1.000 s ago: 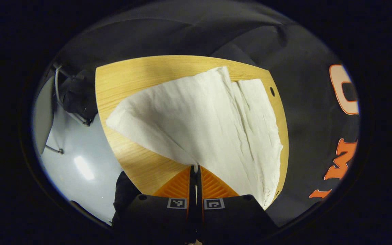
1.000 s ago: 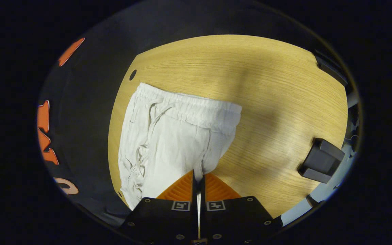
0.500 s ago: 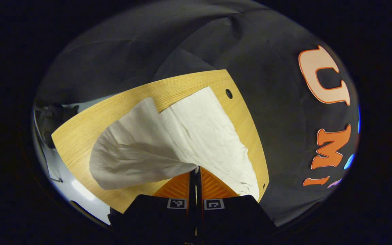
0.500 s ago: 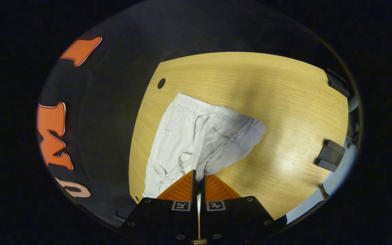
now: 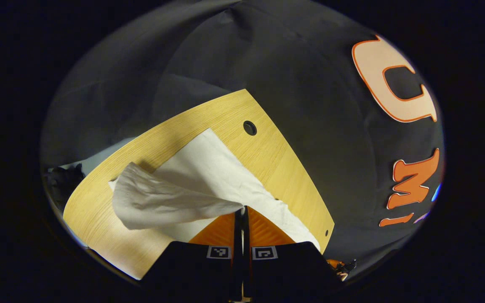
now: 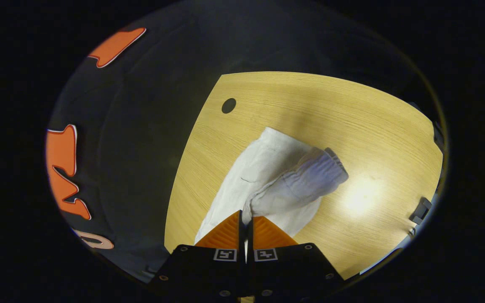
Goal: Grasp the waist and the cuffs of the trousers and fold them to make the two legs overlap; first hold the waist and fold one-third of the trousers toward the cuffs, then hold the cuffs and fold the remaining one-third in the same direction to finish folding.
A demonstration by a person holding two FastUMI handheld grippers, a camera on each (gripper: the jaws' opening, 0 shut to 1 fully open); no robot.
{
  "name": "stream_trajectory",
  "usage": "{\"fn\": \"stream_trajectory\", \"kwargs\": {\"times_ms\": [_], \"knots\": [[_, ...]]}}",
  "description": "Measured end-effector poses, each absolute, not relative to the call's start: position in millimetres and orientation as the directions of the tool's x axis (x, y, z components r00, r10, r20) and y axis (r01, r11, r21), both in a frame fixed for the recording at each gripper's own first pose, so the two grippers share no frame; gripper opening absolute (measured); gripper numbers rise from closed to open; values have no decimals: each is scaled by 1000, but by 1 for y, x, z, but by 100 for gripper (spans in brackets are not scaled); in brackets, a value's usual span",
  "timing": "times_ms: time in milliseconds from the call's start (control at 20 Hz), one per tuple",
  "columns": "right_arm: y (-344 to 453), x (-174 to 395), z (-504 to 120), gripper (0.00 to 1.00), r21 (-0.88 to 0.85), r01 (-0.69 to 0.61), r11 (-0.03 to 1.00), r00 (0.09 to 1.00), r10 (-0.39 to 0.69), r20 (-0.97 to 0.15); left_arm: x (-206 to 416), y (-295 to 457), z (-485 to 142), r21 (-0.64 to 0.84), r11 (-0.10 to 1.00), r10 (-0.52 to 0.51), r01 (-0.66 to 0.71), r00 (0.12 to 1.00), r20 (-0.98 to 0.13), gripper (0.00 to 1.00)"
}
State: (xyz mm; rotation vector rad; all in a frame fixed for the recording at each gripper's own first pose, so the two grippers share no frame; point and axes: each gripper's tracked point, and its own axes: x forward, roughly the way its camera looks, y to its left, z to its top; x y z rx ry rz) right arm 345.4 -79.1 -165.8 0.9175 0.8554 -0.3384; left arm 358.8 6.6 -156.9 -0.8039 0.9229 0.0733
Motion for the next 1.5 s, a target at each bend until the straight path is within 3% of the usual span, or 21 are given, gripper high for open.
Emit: {"fn": "stream_trajectory", "kwargs": {"times_ms": [300,600,650,700,850,900,950,1000,1100,1300,1500], "knots": [[-70,406,-185,1,517,592,618,586,110,-803,429,-6,-195,-519,754,-241,-402,566,-788,5],[-69,429,-216,3,491,616,615,540,125,-833,457,-11,-241,-422,814,-199,-400,490,-849,5],[-68,432,-219,0,491,608,624,540,129,-832,456,-11,-239,-421,816,-198,-397,491,-848,6],[-70,432,-217,8,496,592,635,550,132,-825,456,-11,-236,-414,821,-192,-393,493,-849,2],[-77,428,-205,38,500,540,677,591,119,-798,459,-17,-229,-428,829,-199,-359,527,-826,17],[-75,423,-201,60,502,519,692,599,125,-791,458,-18,-222,-425,837,-192,-346,542,-818,39],[-72,418,-196,59,508,495,705,607,138,-783,457,-17,-214,-412,847,-174,-336,557,-812,43],[-70,414,-193,87,510,473,719,617,143,-774,457,-20,-208,-406,860,-170,-309,576,-799,53],[-72,403,-184,99,502,424,754,644,139,-752,453,-19,-195,-350,898,-125,-267,609,-784,100],[-88,375,-164,98,461,362,810,695,95,-713,432,-30,-147,-362,909,-129,-208,685,-717,100],[-122,347,-166,99,432,388,814,720,24,-694,399,-29,-106,-390,904,-142,-173,740,-657,100]]}}
